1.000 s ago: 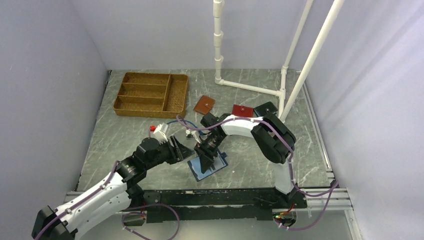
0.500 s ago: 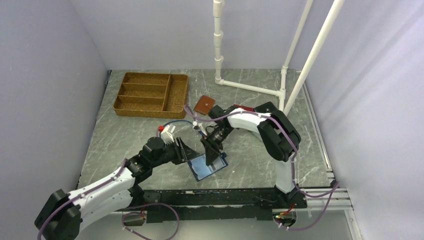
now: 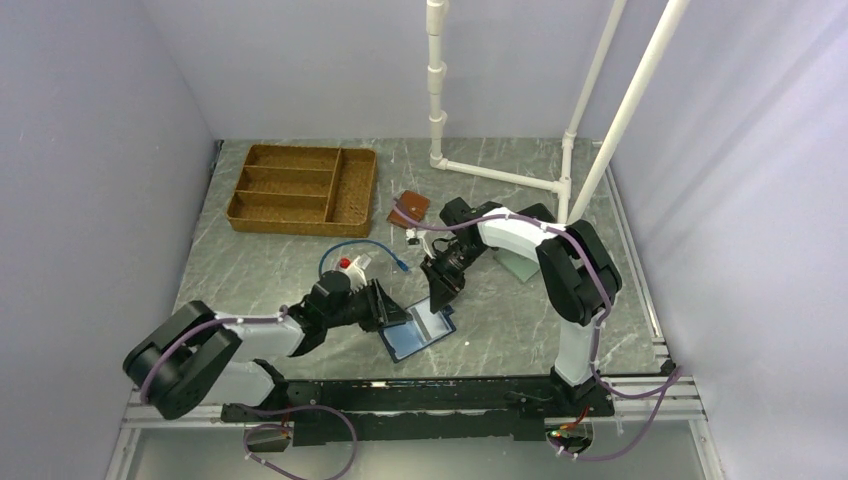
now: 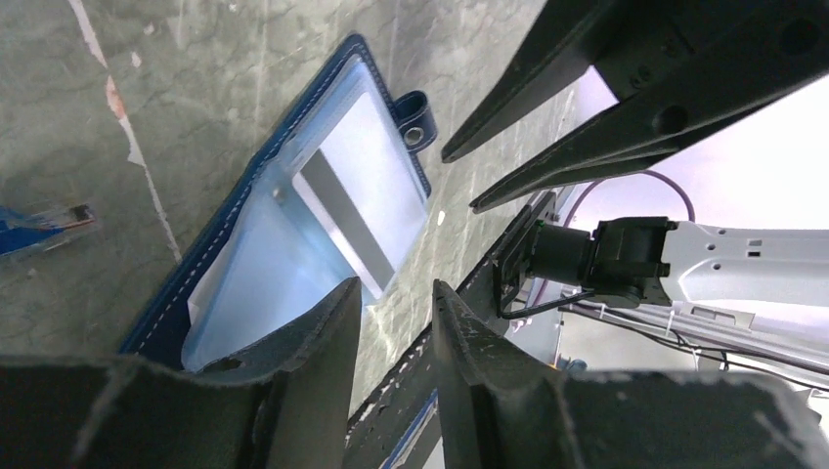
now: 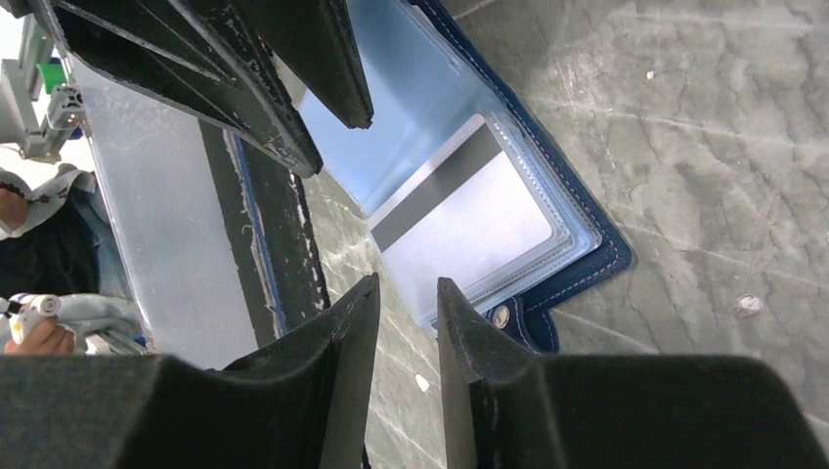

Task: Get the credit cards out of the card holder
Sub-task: Move the credit card to the storage box.

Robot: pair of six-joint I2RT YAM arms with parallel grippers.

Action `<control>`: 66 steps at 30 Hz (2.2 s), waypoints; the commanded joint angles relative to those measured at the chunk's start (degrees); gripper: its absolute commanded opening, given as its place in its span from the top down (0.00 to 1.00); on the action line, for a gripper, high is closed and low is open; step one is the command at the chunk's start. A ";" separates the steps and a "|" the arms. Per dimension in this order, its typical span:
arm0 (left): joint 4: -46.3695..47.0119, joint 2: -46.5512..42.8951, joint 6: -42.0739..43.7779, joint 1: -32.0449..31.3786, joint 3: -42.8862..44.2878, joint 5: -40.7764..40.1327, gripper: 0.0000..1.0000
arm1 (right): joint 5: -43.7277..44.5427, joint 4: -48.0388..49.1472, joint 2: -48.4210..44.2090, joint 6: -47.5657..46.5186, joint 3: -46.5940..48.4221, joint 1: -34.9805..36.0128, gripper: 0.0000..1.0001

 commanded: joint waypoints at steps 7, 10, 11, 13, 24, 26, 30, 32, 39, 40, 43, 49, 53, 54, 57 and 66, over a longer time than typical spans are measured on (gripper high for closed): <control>3.55 8.52 -2.30 -0.31 4.00 2.76 0.63 | 5.03 3.87 -0.05 2.84 -1.20 0.20 0.72; 4.36 11.51 -2.58 -0.31 4.86 3.34 0.63 | 5.99 4.07 0.65 3.44 -1.23 0.25 0.72; 4.62 12.42 -2.66 -0.23 5.21 3.49 0.63 | 6.45 4.22 0.77 3.69 -1.30 0.19 0.72; 4.65 14.24 -2.90 -0.27 6.09 3.62 0.66 | 6.99 4.44 0.78 4.07 -1.47 0.22 0.72; -1.46 19.28 -0.86 -0.14 12.05 2.13 0.73 | 10.23 4.70 1.71 4.92 -1.77 0.16 0.73; -3.98 19.38 0.24 -0.10 13.59 1.13 0.76 | 10.57 4.64 1.52 4.93 -1.72 0.21 0.73; -5.30 18.49 1.93 0.08 14.78 0.27 0.77 | 10.77 4.59 1.10 4.92 -1.67 -0.16 0.72; -4.48 17.15 2.76 0.08 14.16 -0.10 0.77 | 10.46 4.42 0.76 4.93 -1.53 -0.51 0.72; -6.88 8.53 6.04 0.08 11.64 -2.91 0.71 | 7.16 4.22 -1.28 4.24 -1.50 -1.54 0.71; -7.16 7.86 6.13 0.08 11.52 -2.97 0.70 | 7.00 4.19 -1.32 4.28 -1.50 -1.59 0.71; -5.85 6.20 5.53 0.09 10.16 -3.35 0.68 | 6.71 4.35 -1.32 4.45 -1.58 -1.69 0.71; 2.66 5.52 1.03 0.08 7.54 -1.51 0.67 | 7.36 5.77 -1.28 6.27 -2.00 -1.92 0.71; 1.59 7.58 1.25 0.10 8.87 -0.33 0.67 | 7.86 6.67 -1.15 7.56 -2.33 -2.13 0.72; 2.61 8.26 0.80 0.09 8.50 -0.09 0.67 | 8.01 6.85 -1.15 7.78 -2.44 -2.21 0.72; 4.45 10.19 -0.10 0.08 7.99 0.31 0.67 | 8.61 7.23 -1.15 8.17 -2.53 -2.56 0.72; 7.61 13.91 -0.90 0.08 8.01 1.62 0.64 | 9.22 7.59 -0.89 8.56 -2.72 -2.76 0.72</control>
